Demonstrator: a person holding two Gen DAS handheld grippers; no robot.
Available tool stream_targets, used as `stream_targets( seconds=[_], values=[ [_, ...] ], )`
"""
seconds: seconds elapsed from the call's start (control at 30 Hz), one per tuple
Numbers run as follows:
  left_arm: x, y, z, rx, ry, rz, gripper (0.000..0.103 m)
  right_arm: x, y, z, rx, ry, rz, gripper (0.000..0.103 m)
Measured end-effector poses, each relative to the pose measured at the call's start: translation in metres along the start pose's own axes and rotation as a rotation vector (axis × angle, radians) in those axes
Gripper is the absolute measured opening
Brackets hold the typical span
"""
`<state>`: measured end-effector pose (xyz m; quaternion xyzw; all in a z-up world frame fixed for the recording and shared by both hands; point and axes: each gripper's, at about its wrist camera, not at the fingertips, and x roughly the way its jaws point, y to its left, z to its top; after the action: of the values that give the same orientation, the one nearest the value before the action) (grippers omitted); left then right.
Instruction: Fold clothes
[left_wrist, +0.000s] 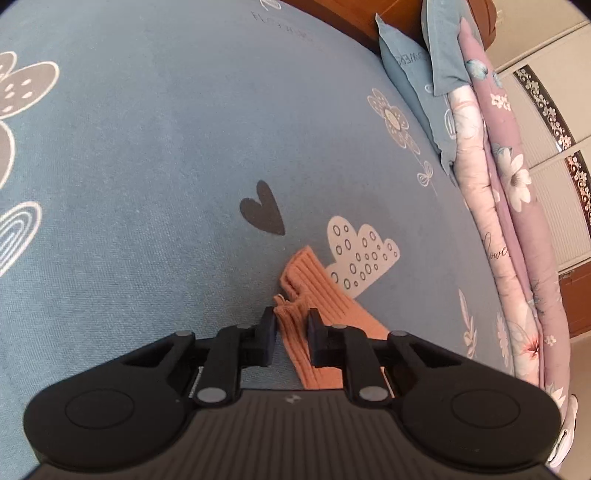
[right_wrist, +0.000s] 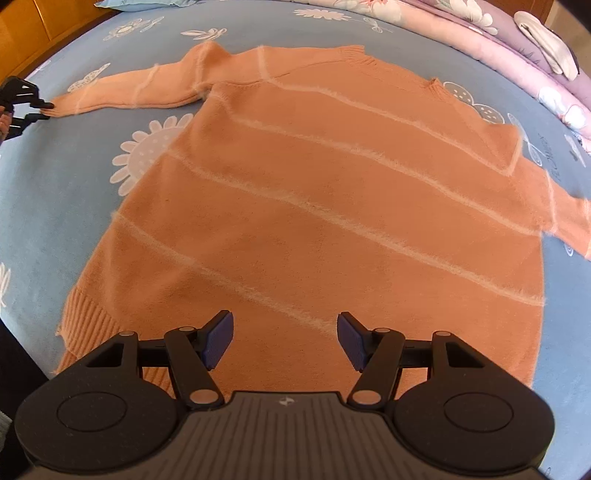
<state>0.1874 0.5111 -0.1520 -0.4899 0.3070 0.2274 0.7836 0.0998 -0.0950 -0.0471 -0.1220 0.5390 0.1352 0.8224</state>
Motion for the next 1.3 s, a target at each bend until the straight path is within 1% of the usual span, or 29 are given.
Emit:
stream_targets(
  seconds=[0.1, 0.13, 0.2, 0.27, 0.3, 0.43, 0.47, 0.53, 0.6, 0.63, 0.67, 0.7, 0.73, 0.77, 0.8, 0.87, 0.9, 0.93, 0.97, 1.0, 1.03, 1.07, 1.13, 1.2, 1.27, 1.3],
  values=[
    [-0.023, -0.013, -0.004, 0.090, -0.037, 0.016, 0.014, -0.001, -0.003, -0.001, 0.012, -0.003, 0.002, 0.067],
    [-0.034, -0.017, -0.007, 0.124, -0.058, 0.010, 0.014, -0.002, -0.005, -0.001, 0.015, -0.005, 0.001, 0.067],
    [-0.056, -0.026, -0.014, 0.201, -0.104, 0.043, 0.014, -0.002, -0.006, -0.002, 0.025, -0.010, 0.000, 0.067],
    [-0.071, -0.027, -0.018, 0.237, -0.147, 0.078, 0.014, -0.002, -0.008, -0.003, 0.033, -0.009, 0.009, 0.067],
    [-0.074, -0.025, -0.018, 0.242, -0.153, 0.093, 0.014, -0.002, -0.008, -0.003, 0.030, -0.009, 0.012, 0.067],
    [-0.071, -0.014, -0.019, 0.239, -0.130, 0.159, 0.013, 0.001, -0.006, -0.003, 0.019, -0.008, 0.021, 0.067],
    [-0.072, -0.012, -0.021, 0.229, -0.128, 0.165, 0.013, 0.001, -0.005, -0.003, 0.020, -0.008, 0.024, 0.067],
    [-0.075, -0.011, -0.022, 0.244, -0.151, 0.161, 0.012, 0.000, -0.004, -0.003, 0.017, -0.008, 0.031, 0.067],
    [-0.075, -0.010, -0.019, 0.245, -0.170, 0.174, 0.012, -0.001, -0.003, -0.002, 0.013, -0.009, 0.033, 0.067],
    [-0.074, -0.009, -0.016, 0.246, -0.184, 0.197, 0.004, -0.001, -0.002, -0.002, 0.010, -0.008, 0.033, 0.067],
    [-0.071, -0.008, -0.012, 0.263, -0.197, 0.239, 0.003, -0.001, -0.002, -0.003, 0.006, -0.009, 0.033, 0.067],
    [-0.067, -0.006, -0.007, 0.271, -0.194, 0.271, 0.003, -0.001, -0.002, -0.003, 0.009, -0.010, 0.032, 0.067],
    [-0.066, -0.001, -0.004, 0.258, -0.184, 0.281, 0.003, -0.001, -0.003, -0.003, 0.011, -0.011, 0.031, 0.067],
    [-0.068, 0.001, -0.001, 0.249, -0.182, 0.278, 0.003, -0.001, -0.004, -0.003, 0.021, -0.012, 0.031, 0.067],
    [-0.070, -0.001, -0.002, 0.263, -0.176, 0.266, 0.004, -0.002, -0.005, -0.003, 0.031, -0.017, 0.034, 0.067],
    [-0.074, -0.018, -0.011, 0.360, -0.146, 0.224, 0.009, -0.002, -0.007, -0.004, 0.045, -0.030, 0.058, 0.067],
    [-0.074, -0.034, -0.021, 0.421, -0.113, 0.188, 0.016, -0.001, -0.007, -0.004, 0.048, -0.039, 0.070, 0.067],
    [-0.072, -0.051, -0.034, 0.487, -0.070, 0.137, 0.026, 0.001, -0.008, -0.004, 0.047, -0.042, 0.079, 0.062],
    [-0.068, -0.072, -0.052, 0.562, -0.020, 0.079, 0.031, 0.003, -0.008, -0.003, 0.046, -0.045, 0.088, 0.060],
    [-0.064, -0.096, -0.073, 0.647, 0.026, 0.017, 0.040, 0.005, -0.007, -0.001, 0.045, -0.039, 0.097, 0.055],
    [-0.058, -0.121, -0.096, 0.735, 0.062, -0.041, 0.044, 0.007, -0.006, 0.000, 0.048, -0.039, 0.101, 0.055],
    [-0.053, -0.147, -0.120, 0.823, 0.097, -0.099, 0.045, 0.008, -0.005, 0.002, 0.051, -0.042, 0.104, 0.055],
    [-0.035, -0.198, -0.176, 0.992, 0.149, -0.175, 0.047, 0.007, -0.001, 0.004, 0.058, -0.054, 0.120, 0.055],
    [-0.015, -0.240, -0.231, 1.141, 0.170, -0.197, 0.047, 0.004, -0.001, 0.005, 0.057, -0.069, 0.131, 0.055],
    [0.004, -0.265, -0.275, 1.263, 0.190, -0.194, 0.047, 0.000, -0.004, 0.004, 0.062, -0.081, 0.126, 0.055],
    [0.010, -0.270, -0.289, 1.308, 0.189, -0.184, 0.048, -0.001, -0.007, 0.003, 0.068, -0.084, 0.128, 0.055]
  ],
)
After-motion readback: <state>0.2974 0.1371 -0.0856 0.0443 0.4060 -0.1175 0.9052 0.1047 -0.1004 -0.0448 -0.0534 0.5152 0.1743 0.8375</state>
